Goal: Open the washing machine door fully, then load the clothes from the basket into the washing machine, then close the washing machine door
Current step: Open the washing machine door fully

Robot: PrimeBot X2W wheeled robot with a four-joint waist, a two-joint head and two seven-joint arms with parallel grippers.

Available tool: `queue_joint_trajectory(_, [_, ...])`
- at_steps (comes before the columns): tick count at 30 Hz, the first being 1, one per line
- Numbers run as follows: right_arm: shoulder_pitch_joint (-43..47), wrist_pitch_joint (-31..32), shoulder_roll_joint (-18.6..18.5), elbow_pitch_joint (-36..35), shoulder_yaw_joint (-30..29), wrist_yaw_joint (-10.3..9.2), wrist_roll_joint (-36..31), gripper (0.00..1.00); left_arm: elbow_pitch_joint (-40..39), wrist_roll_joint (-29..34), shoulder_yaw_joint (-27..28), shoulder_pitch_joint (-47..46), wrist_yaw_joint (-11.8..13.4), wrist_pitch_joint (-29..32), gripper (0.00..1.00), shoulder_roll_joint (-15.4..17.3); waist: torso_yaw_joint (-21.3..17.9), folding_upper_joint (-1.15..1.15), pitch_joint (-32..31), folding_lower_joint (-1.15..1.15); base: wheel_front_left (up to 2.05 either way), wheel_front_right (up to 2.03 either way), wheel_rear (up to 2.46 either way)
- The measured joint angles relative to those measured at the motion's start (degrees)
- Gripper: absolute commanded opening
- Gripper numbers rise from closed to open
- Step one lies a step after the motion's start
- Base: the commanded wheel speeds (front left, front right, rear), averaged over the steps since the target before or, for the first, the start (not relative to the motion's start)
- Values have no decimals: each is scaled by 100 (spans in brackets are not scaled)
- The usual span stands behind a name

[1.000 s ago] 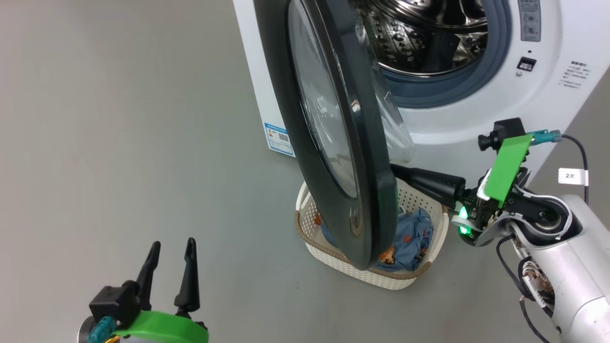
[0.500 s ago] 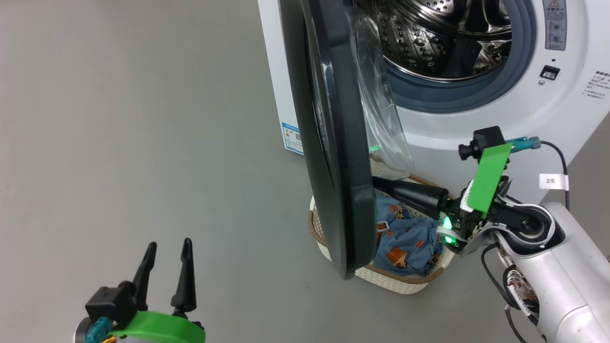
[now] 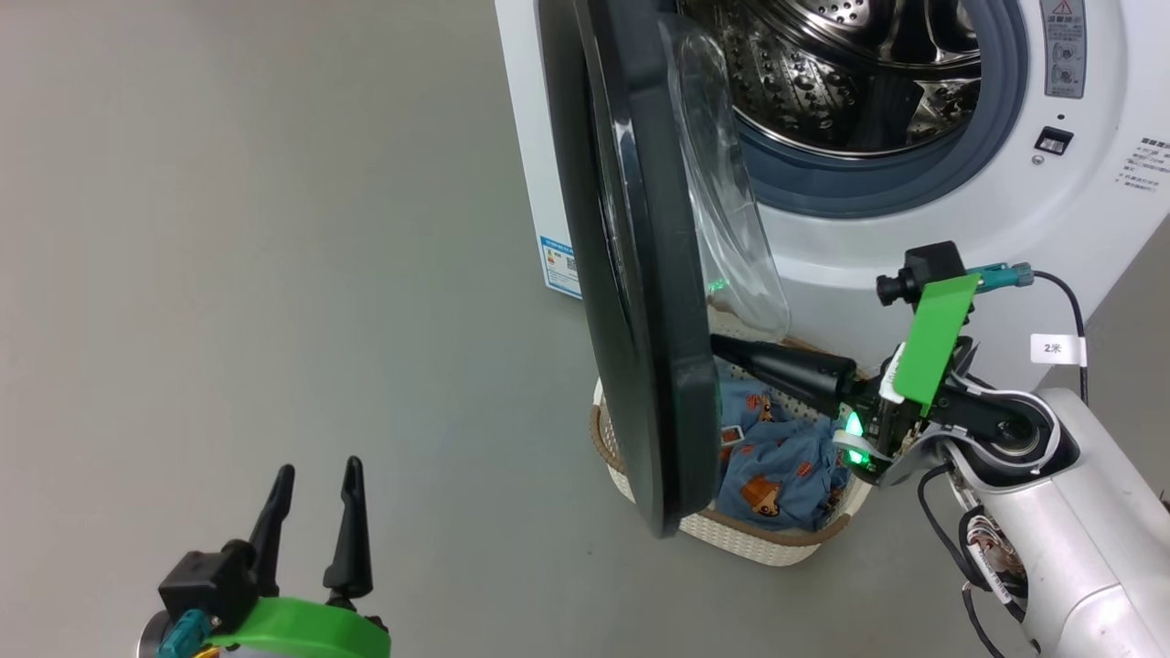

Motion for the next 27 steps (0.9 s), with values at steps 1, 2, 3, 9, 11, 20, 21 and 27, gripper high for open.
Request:
queue_joint_trajectory(1, [0, -42, 9, 0, -49, 0, 1, 0, 1, 0, -4, 0, 0, -1, 100, 0, -4, 0, -6, 0, 0, 0, 0])
queue_joint_trajectory(2, [0, -52, 12, 0, -91, 0, 1, 0, 2, 0, -5, 0, 0, 0, 100, 0, -14, 0, -12, 0, 0, 0, 0])
queue_joint_trajectory(3, [0, -52, 14, -1, -116, 0, 1, 0, 2, 0, -5, 0, 0, -1, 100, 1, -33, 0, -17, 0, 0, 0, 0])
queue_joint_trajectory(9, [13, -66, 0, -12, -229, 0, 0, 10, 3, 0, -8, 1, 0, -1, 100, 23, -169, 0, -43, 0, 0, 0, 0])
queue_joint_trajectory(11, [25, -124, 0, -14, -276, 0, 0, 26, 3, 0, -7, 1, 0, -1, 100, 52, -231, 0, -67, 0, 0, 0, 0])
queue_joint_trajectory(20, [276, -269, 47, -152, -413, 0, -116, 100, 8, 0, -22, 7, 0, 0, 100, 145, -627, 0, -192, 0, 0, 0, 0])
queue_joint_trajectory(21, [296, -308, 55, -167, -421, 0, -189, 100, 8, 0, -24, 8, 0, 0, 100, 155, -682, 0, -205, 0, 0, 0, 0])
queue_joint_trajectory(27, [455, -532, 78, -493, -461, 0, -357, 100, 7, 0, -49, 21, 19, 1, 100, 168, -1046, 0, -276, 0, 0, 0, 0])
